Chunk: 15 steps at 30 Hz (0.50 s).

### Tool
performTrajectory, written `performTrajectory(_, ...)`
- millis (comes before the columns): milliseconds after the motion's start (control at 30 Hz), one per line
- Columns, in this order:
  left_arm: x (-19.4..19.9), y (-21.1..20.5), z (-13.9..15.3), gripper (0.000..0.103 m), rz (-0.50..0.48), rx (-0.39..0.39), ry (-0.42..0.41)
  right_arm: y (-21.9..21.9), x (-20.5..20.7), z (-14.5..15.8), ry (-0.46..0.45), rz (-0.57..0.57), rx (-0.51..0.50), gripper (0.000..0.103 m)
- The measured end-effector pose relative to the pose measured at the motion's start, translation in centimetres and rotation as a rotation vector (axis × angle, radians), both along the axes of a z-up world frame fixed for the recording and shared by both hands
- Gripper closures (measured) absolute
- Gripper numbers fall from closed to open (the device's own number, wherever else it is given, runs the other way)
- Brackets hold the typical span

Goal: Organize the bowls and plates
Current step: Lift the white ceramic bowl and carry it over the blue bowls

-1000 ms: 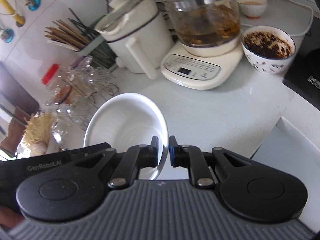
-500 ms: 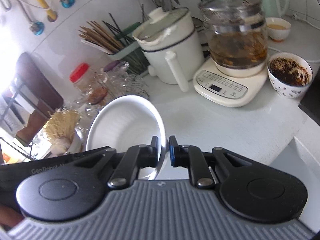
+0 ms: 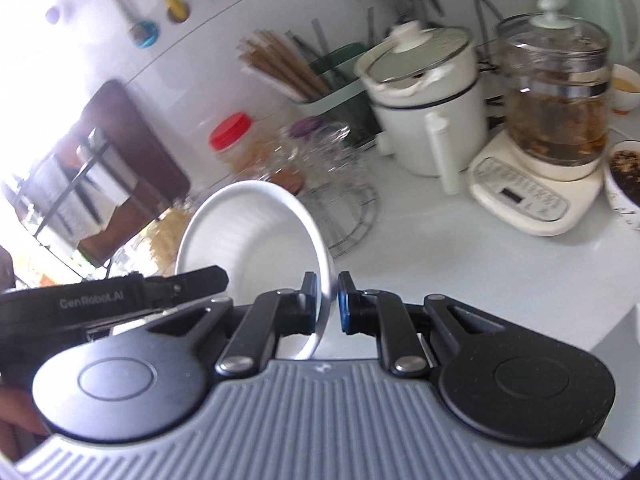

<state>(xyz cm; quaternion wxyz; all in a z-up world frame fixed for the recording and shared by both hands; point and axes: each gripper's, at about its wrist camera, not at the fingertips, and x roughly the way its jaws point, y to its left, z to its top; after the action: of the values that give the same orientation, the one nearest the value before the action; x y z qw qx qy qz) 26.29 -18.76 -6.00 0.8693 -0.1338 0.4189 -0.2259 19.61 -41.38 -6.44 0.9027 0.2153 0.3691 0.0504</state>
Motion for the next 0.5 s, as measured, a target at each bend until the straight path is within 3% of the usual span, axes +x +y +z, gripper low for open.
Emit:
performTrajectory(233, -1.0, 3.7, -1.9, 0.091, 0.087, 0.038, 0.046, 3.6, 1.2, -1.8, 0.056, 0.082, 0.014, 0.089)
performTrajectory(500, -1.2, 6.4, -5.9, 0.091, 0.116, 0.087, 0.145, 6.5, 1.9, -4.9, 0.161, 0.130, 0.006, 0.088)
